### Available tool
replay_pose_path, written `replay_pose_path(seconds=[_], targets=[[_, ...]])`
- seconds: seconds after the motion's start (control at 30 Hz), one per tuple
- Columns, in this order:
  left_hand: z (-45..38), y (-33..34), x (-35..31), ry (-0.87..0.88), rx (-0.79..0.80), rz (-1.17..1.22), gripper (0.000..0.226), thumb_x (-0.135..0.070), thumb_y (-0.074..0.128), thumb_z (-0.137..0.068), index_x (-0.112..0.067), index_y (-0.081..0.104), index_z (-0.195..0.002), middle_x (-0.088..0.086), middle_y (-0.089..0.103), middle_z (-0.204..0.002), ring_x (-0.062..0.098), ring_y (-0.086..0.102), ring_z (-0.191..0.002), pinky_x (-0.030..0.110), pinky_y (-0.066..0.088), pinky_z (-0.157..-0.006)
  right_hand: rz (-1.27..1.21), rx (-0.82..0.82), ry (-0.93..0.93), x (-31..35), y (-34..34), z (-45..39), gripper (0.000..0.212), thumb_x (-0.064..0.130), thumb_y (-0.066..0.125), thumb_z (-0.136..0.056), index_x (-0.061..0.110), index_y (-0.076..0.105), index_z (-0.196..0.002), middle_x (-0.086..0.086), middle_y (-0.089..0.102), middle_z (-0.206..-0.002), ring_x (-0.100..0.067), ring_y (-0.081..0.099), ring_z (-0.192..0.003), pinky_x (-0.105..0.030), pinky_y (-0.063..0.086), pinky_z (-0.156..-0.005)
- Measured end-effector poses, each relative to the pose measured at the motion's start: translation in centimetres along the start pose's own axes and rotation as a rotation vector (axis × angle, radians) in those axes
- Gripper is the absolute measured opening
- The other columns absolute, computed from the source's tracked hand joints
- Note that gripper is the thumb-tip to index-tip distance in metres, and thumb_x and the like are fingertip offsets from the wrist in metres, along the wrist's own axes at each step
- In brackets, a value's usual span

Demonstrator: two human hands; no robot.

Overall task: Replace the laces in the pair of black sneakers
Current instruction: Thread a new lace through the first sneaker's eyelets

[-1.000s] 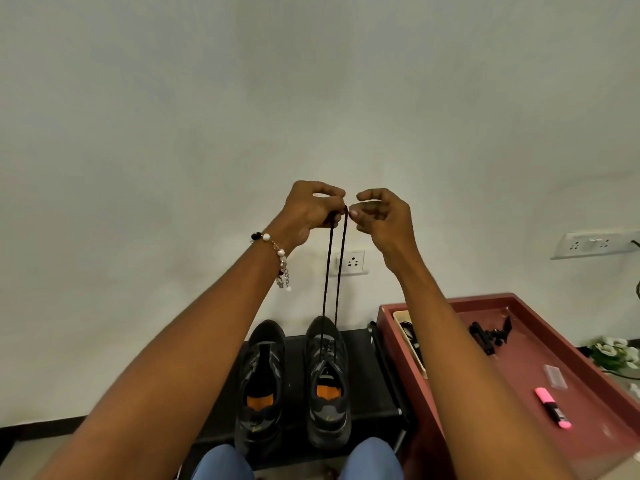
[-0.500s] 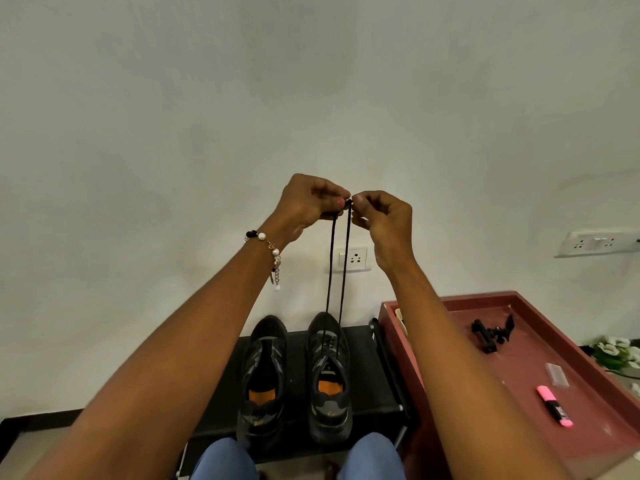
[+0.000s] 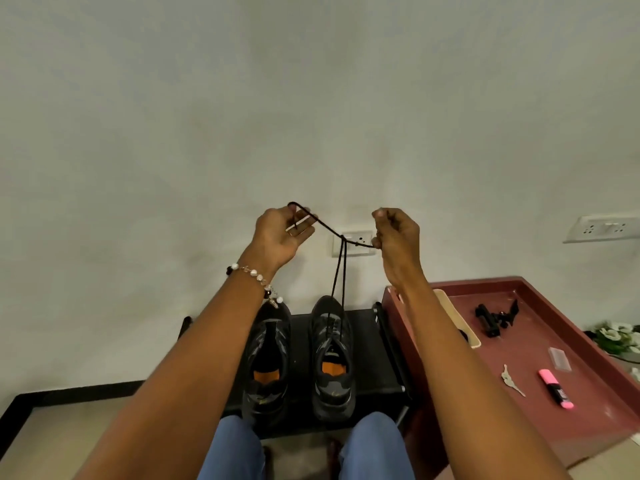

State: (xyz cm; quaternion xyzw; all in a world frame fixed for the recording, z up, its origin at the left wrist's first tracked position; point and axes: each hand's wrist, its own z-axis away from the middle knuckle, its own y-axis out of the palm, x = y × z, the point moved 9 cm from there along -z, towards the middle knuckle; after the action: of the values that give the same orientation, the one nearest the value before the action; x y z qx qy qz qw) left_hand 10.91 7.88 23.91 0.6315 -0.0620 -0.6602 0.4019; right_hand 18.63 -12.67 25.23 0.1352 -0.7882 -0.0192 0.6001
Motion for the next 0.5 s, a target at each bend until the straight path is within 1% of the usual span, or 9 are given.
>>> replay_pose_path(seconds=[0.07,0.1,0.13,0.2,0.27,0.33,0.4,0.43,0.5], targets=[[0.2,-0.6,1.2,-0.085,0.031,0.325,0.027,-0.006,0.034,-0.102,-0.008,0.052,-0.082,0.013,0.063,-0.078,0.029,0.066,-0.075,0.047,0.054,-0.085,0.540,0.214,-0.192,-0.2,0.8,0.4,0.011,0.022,0.074,-0.086,0.014,0.071,-0.093,0.005,0.058,-0.075,-0.005,0.052,-0.070,-0.017,0.039,-0.068],[0.1,-0.9,1.3,-0.078,0.028,0.348,0.027,-0.006,0.034,-0.101,-0.008,0.051,-0.080,0.011,0.058,-0.071,0.023,0.060,-0.062,0.042,0.056,-0.076,0.789,0.341,-0.259,-1.2,1.5,0.7,0.018,0.026,0.077,-0.082,0.015,0.073,-0.095,0.003,0.058,-0.078,-0.008,0.051,-0.076,-0.019,0.036,-0.070],[0.0,-1.2,1.1,-0.038,0.014,0.280,0.026,-0.006,0.035,-0.101,-0.009,0.051,-0.080,0.008,0.052,-0.068,0.016,0.050,-0.052,0.034,0.053,-0.065,1.007,0.455,-0.285,-2.4,1.8,1.2,0.022,0.029,0.077,-0.082,0.014,0.075,-0.097,0.000,0.059,-0.084,-0.014,0.051,-0.084,-0.022,0.034,-0.072],[-0.2,-2.2,-0.1,0.166,-0.015,-0.149,0.021,-0.007,0.038,-0.100,-0.011,0.054,-0.087,0.003,0.047,-0.068,0.011,0.039,-0.050,0.023,0.041,-0.053,1.250,0.537,-0.248,-4.6,0.9,1.4,0.023,0.030,0.072,-0.086,0.010,0.076,-0.098,-0.007,0.065,-0.095,-0.023,0.049,-0.096,-0.026,0.030,-0.074],[0.0,-2.3,-1.6,0.450,0.001,-0.780,0.014,-0.013,0.050,-0.098,-0.018,0.060,-0.106,-0.002,0.052,-0.069,0.008,0.046,-0.057,0.018,0.043,-0.056,1.153,0.412,-0.173,-5.1,-1.2,1.3,0.020,0.024,0.068,-0.090,0.007,0.077,-0.096,-0.010,0.072,-0.099,-0.026,0.055,-0.096,-0.026,0.031,-0.076],[0.4,-1.4,-0.7,0.629,0.140,-1.220,0.028,-0.019,0.062,-0.093,-0.026,0.062,-0.120,-0.003,0.059,-0.073,0.004,0.052,-0.062,0.010,0.042,-0.065,0.820,0.197,0.003,-5.2,-3.9,1.4,0.015,0.018,0.066,-0.092,0.007,0.076,-0.094,-0.007,0.073,-0.099,-0.019,0.061,-0.093,-0.025,0.039,-0.082],[-0.1,-1.2,2.2,0.611,0.295,-1.594,0.027,-0.031,0.069,-0.088,-0.026,0.070,-0.115,-0.001,0.061,-0.087,0.009,0.054,-0.075,0.016,0.038,-0.071,0.465,0.076,0.197,-6.9,-5.4,2.0,0.014,0.017,0.063,-0.094,0.008,0.074,-0.093,-0.003,0.072,-0.098,-0.013,0.063,-0.094,-0.025,0.044,-0.088],[-0.5,-1.7,3.7,0.561,0.322,-1.763,0.025,-0.036,0.071,-0.085,-0.024,0.073,-0.108,0.000,0.057,-0.088,0.013,0.053,-0.080,0.021,0.036,-0.072,0.324,0.048,0.263,-7.9,-5.5,2.5,0.016,0.019,0.060,-0.095,0.008,0.072,-0.092,-0.003,0.072,-0.099,-0.013,0.063,-0.097,-0.025,0.044,-0.086],[-1.1,-2.7,5.5,0.498,0.300,-1.885,0.021,-0.036,0.071,-0.084,-0.021,0.076,-0.098,0.000,0.050,-0.085,0.017,0.051,-0.085,0.026,0.034,-0.072,-0.007,0.021,0.375,-9.8,-5.2,3.5,0.020,0.022,0.053,-0.099,0.012,0.066,-0.087,-0.008,0.072,-0.107,-0.017,0.063,-0.100,-0.023,0.040,-0.074]])
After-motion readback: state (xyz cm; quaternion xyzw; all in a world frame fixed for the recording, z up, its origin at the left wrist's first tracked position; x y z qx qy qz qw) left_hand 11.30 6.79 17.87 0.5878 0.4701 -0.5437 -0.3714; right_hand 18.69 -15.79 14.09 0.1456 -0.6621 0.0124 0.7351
